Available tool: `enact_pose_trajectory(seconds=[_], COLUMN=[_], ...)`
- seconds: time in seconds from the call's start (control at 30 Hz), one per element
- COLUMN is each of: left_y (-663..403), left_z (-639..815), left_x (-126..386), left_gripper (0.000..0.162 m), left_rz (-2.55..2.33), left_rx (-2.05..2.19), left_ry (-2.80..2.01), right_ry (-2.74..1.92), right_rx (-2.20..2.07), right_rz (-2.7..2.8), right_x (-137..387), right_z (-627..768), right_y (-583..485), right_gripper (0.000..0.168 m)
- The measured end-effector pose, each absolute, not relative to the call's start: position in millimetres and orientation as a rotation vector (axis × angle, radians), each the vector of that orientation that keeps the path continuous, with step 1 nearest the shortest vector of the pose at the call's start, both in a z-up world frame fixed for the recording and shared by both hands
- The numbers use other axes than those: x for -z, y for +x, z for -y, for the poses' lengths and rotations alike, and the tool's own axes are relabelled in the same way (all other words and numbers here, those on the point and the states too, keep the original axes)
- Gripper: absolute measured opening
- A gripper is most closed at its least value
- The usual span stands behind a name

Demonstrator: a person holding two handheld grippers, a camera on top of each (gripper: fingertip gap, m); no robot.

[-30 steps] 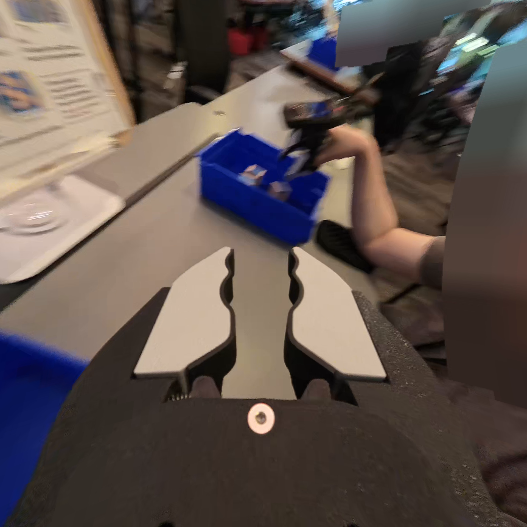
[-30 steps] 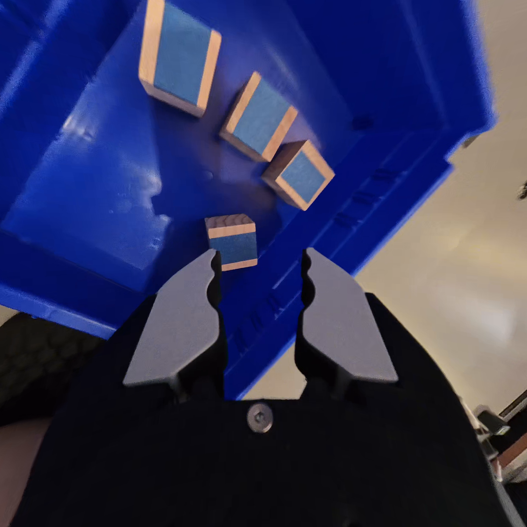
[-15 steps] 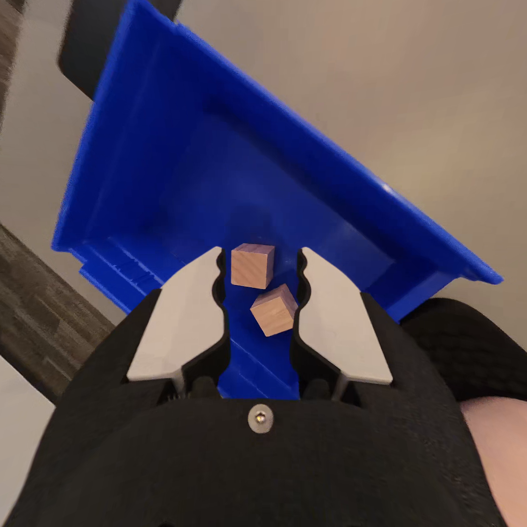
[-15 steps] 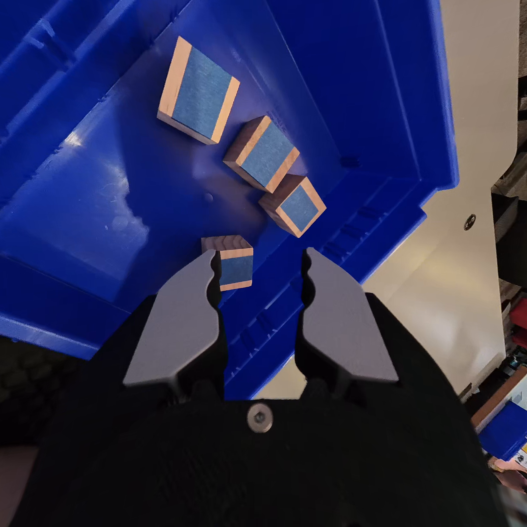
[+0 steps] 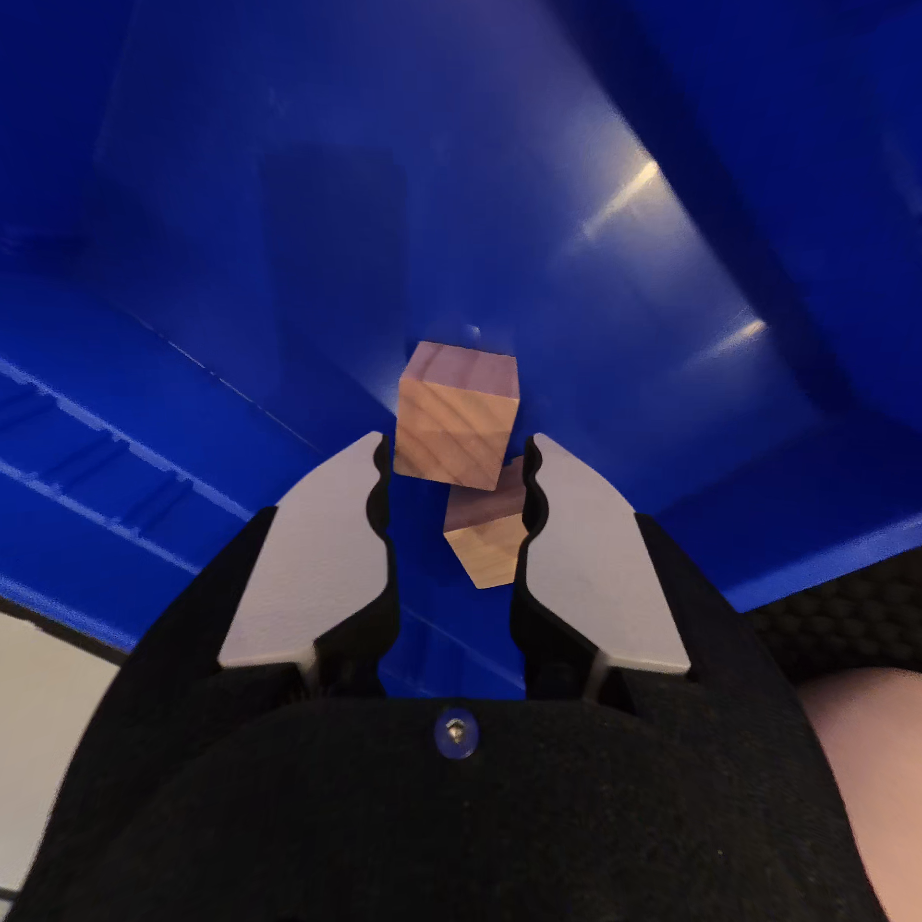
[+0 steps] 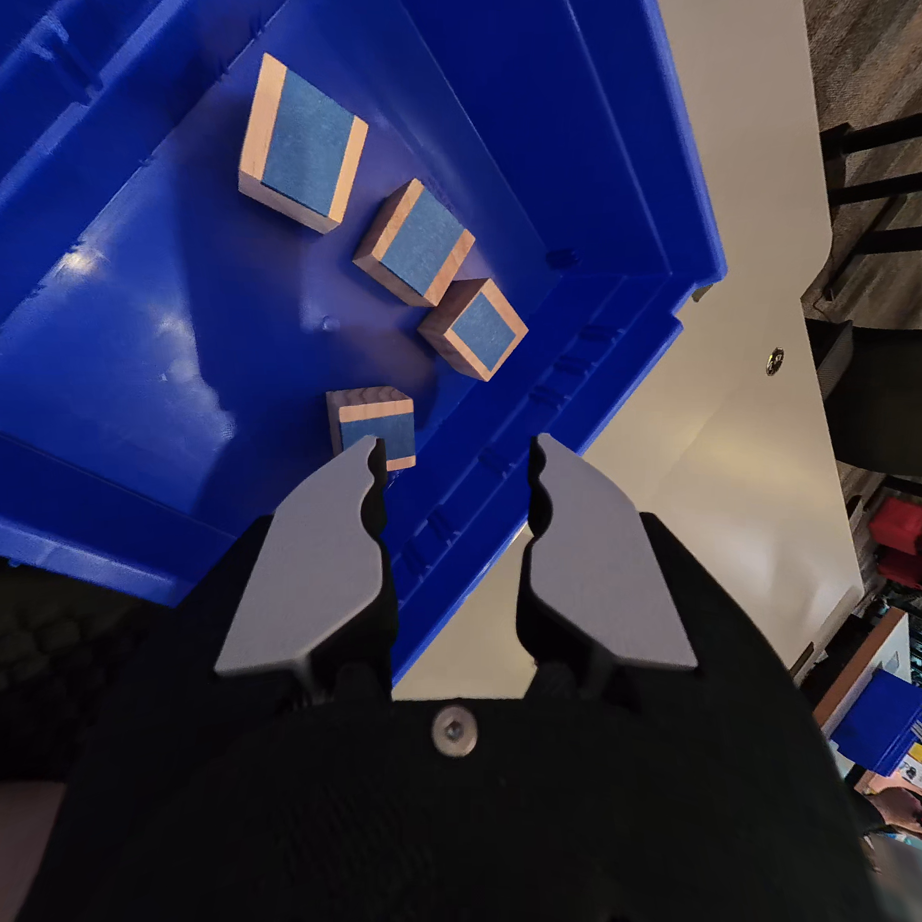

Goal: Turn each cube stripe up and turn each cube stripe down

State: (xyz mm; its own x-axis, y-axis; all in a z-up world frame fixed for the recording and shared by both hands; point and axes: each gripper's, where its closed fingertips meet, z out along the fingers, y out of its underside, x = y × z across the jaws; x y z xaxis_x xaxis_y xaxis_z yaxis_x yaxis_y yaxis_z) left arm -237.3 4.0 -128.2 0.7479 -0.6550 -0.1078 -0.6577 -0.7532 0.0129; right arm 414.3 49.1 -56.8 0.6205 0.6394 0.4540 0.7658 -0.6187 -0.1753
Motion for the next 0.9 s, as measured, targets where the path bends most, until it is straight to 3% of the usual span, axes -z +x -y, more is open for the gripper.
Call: enact_pose_trajectory(seconds=[0.4,0.63,0.77,0.9], left_y=[-235.7,-207.9,-143.1,-68.3], left_z=[-17.5,-45.2,-32.3,-10.8], left_x=[128.1,33.1,-20.1,-60.6], left_gripper=[0.045,0.045,0.045,0.045], left_rz=[-1.154,-0.886,-0.894,-0.949], left_rx=[-0.278,-0.148,0.29,0.776], left_ry=[-2.855,-2.457,-2.214,-1.99], right_ry=[-2.492,-2.202,-1.764,-1.353], right_rx=[0.527,0.676,0.632,0.423], right_rz=[1.138,1.007,0.996,1.181], right_x=[55.1,-8.7,-70.6,-85.5], right_z=[-47.6,-63.8,-74.5,-46.6], right_y=[413.8,396.1,321.3,210.0], right_gripper=[0.057,0.056,0.057,0.06])
